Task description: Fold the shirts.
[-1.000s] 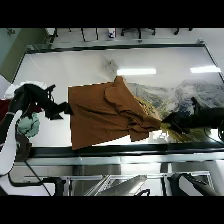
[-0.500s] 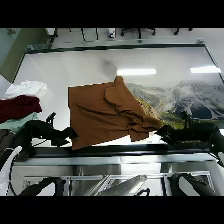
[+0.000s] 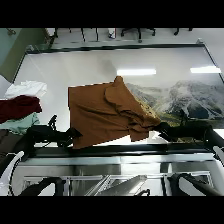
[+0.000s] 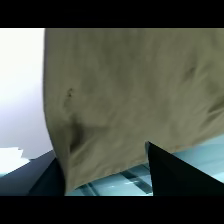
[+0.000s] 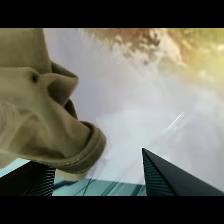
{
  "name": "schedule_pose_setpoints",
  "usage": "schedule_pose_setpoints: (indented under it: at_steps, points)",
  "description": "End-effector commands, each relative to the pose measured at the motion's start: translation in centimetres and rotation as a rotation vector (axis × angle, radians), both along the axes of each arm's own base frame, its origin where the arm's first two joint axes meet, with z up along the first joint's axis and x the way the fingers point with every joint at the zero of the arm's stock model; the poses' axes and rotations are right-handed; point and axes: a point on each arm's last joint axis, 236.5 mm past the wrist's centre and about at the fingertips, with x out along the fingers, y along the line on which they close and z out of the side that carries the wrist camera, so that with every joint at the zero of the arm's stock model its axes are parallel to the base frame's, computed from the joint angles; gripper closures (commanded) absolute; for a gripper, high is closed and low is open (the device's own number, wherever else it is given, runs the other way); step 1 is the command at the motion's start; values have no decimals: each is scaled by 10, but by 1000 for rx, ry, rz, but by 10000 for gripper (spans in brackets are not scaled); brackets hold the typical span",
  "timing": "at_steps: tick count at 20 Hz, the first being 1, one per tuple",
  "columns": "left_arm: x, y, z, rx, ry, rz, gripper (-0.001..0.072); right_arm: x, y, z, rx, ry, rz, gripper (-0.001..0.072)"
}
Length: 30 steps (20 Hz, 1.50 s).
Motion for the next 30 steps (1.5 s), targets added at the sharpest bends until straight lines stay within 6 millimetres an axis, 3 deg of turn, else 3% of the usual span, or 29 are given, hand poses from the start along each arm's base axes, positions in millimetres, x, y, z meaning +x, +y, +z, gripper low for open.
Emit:
schedule_pose_setpoints:
  at_steps: [1,2,3,12,16,17,18,19,23,24,25,26,28,29,30]
  points:
    - [-5,-16,0,-3,-10,-56,275,19,-2,10,-13,-50,-2,136]
    - [-4,-17,0,7,-21,-65,544,23,-3,14,-14,-61,1,136]
    - [-1,-16,-1,14,-31,-61,693,26,-4,17,-16,-71,1,136]
    - [7,2,-1,17,-32,9,693,21,7,29,30,-64,53,136]
    - [8,2,-1,17,-32,9,693,29,-1,27,0,-88,29,139]
    - [8,2,-1,18,-33,9,693,35,-6,26,-22,-107,12,202]
    - [8,2,-1,19,-35,10,693,41,-11,25,-43,-123,-7,399]
    - [8,2,-1,19,-35,11,693,45,-14,24,-54,-133,-15,480]
    - [10,3,-2,23,-42,16,693,36,-6,15,-20,-84,26,484]
    - [11,3,-2,25,-44,17,693,32,-2,14,-8,-75,48,522]
    - [11,3,-2,25,-45,18,693,29,0,15,-2,-77,71,689]
    - [12,3,-1,25,-47,18,693,27,3,18,11,-75,86,691]
    - [22,0,16,11,-84,-1,694,29,13,43,70,-98,130,691]
    - [36,-2,42,0,-145,-23,694,36,17,71,119,-136,155,691]
    - [53,-5,79,-11,-236,-46,694,46,19,113,178,-207,176,691]
